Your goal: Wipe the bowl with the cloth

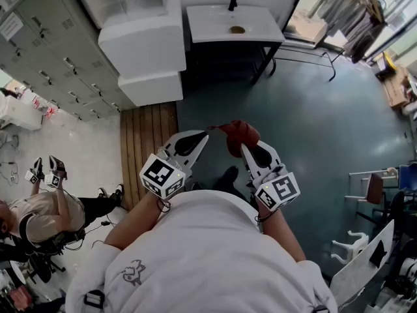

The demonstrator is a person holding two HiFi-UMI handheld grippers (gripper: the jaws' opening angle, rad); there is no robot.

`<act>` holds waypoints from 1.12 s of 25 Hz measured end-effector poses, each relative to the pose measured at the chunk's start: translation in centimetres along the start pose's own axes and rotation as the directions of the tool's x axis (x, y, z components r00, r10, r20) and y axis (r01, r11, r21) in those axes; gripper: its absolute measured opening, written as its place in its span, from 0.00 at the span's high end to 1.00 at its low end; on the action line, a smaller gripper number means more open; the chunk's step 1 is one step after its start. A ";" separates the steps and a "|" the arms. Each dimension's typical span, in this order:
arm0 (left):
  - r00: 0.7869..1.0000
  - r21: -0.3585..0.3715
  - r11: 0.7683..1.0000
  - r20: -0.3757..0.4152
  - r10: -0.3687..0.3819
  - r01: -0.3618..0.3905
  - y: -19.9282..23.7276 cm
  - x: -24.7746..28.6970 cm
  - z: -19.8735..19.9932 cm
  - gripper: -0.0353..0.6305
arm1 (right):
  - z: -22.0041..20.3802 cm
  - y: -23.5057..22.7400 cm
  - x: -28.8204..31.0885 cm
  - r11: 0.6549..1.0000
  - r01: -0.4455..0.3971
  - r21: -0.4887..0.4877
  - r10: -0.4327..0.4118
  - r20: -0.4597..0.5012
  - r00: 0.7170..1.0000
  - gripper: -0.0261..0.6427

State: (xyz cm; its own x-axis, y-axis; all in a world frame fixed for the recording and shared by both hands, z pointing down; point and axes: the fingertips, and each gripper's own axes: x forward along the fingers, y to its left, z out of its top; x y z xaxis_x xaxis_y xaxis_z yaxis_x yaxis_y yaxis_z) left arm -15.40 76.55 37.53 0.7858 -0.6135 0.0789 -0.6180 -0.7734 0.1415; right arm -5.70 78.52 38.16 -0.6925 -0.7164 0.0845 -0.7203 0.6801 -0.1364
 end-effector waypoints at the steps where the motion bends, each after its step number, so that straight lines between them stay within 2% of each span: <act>1: 1.000 -0.002 1.000 -0.001 0.000 0.000 0.1 0.2 0.1 0.93 | 0.1 -0.2 0.1 1.000 0.000 0.000 0.000 -0.002 1.000 0.88; 10: 1.000 -0.007 1.000 -0.021 -0.001 0.001 1.2 3.4 0.0 0.93 | 0.3 -3.4 0.6 1.000 0.006 0.019 -0.006 -0.005 1.000 0.88; 17: 1.000 0.001 1.000 -0.024 -0.019 0.019 1.7 8.7 0.0 0.93 | 0.0 -7.6 0.7 1.000 -0.016 -0.001 0.016 -0.022 1.000 0.88; 21: 1.000 0.028 1.000 -0.023 -0.006 0.006 2.1 12.8 0.2 0.93 | 0.0 -11.5 0.4 1.000 -0.011 0.004 0.011 -0.025 1.000 0.88; 28: 0.999 0.022 0.999 -0.019 0.031 -0.031 2.3 21.2 1.2 0.93 | 1.8 -20.3 -1.0 0.999 -0.035 -0.003 0.034 -0.025 0.999 0.88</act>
State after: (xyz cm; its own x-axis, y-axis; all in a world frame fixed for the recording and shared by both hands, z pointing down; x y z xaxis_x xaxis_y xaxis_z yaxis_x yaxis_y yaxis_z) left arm -0.20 61.58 38.39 0.7663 -0.6343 0.1018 -0.6424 -0.7573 0.1174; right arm 9.74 65.12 39.03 -0.7177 -0.6885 0.1044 -0.6961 0.7050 -0.1359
